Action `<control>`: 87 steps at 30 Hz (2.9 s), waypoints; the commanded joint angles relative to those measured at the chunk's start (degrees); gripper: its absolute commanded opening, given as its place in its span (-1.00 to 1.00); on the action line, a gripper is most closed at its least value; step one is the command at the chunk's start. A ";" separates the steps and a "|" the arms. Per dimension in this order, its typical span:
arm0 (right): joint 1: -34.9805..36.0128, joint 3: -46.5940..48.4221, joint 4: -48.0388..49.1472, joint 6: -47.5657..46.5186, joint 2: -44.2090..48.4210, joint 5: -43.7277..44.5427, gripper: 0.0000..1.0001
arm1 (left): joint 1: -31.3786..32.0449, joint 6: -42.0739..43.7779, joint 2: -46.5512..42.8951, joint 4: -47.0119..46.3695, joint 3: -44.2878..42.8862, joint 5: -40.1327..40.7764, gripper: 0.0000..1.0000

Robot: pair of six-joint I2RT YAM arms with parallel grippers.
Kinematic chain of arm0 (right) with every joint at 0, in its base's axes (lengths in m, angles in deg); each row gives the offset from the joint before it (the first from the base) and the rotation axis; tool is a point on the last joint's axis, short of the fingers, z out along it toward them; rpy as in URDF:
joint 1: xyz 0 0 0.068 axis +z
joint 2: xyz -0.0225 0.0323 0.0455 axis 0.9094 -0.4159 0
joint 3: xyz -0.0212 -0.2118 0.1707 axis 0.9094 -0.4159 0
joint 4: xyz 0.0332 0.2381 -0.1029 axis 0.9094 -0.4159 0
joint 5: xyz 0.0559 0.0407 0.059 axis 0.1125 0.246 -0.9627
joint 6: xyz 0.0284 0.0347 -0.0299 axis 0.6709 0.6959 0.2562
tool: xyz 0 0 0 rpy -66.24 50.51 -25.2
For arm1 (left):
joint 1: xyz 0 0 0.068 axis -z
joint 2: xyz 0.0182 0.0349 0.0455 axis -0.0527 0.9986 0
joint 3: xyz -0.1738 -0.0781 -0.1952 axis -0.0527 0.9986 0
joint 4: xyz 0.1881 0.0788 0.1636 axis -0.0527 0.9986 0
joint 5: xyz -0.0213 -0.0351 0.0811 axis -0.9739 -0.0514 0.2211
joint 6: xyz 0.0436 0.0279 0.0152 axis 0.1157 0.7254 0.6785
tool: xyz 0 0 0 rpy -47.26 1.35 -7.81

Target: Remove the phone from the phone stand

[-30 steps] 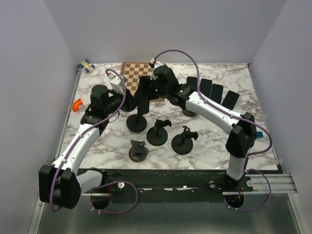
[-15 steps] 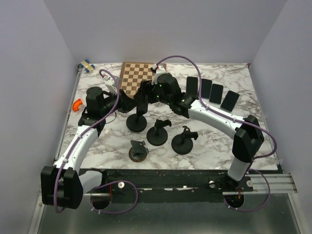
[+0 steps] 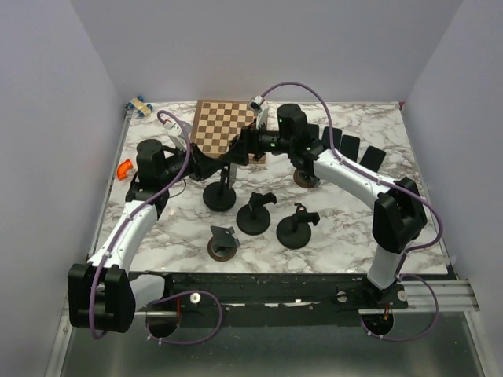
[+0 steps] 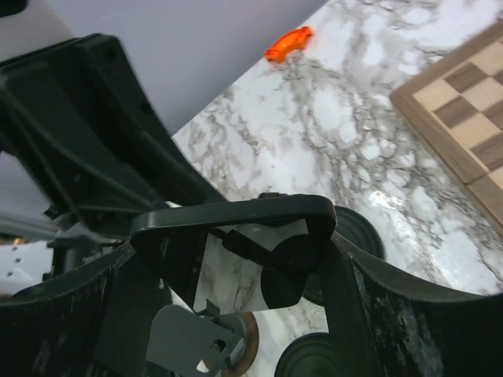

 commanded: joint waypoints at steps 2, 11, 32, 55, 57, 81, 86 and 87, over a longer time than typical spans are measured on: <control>-0.89 -0.28 6.98 5.57 -0.05 -11.74 -0.99 | -1.18 2.05 -0.51 1.53 -0.18 0.82 -1.00; 5.14 0.04 5.36 15.73 7.82 2.74 -0.99 | -1.01 5.96 -1.57 8.65 -3.15 3.98 -0.99; -0.80 -24.33 -18.14 2.79 48.09 98.03 -0.99 | 0.25 6.96 -11.64 15.43 -3.94 16.69 0.81; -41.71 -14.68 -36.87 5.96 13.23 67.20 -0.99 | 0.86 7.05 -18.68 15.17 -3.40 19.69 0.82; -43.60 -13.01 -36.97 6.67 10.01 67.55 -0.99 | 0.84 6.91 -19.48 14.92 -3.24 19.70 0.82; -48.57 -1.21 -32.69 6.88 -13.34 69.82 -0.42 | 0.93 4.85 -20.14 13.34 -2.80 17.04 0.82; -48.83 -0.37 -31.65 5.02 -14.75 71.22 -0.04 | 0.93 4.85 -19.70 13.32 -2.69 17.13 0.82; -48.82 -0.18 -31.40 4.63 -14.95 70.94 0.05 | 0.93 4.85 -19.48 13.41 -2.77 17.06 0.82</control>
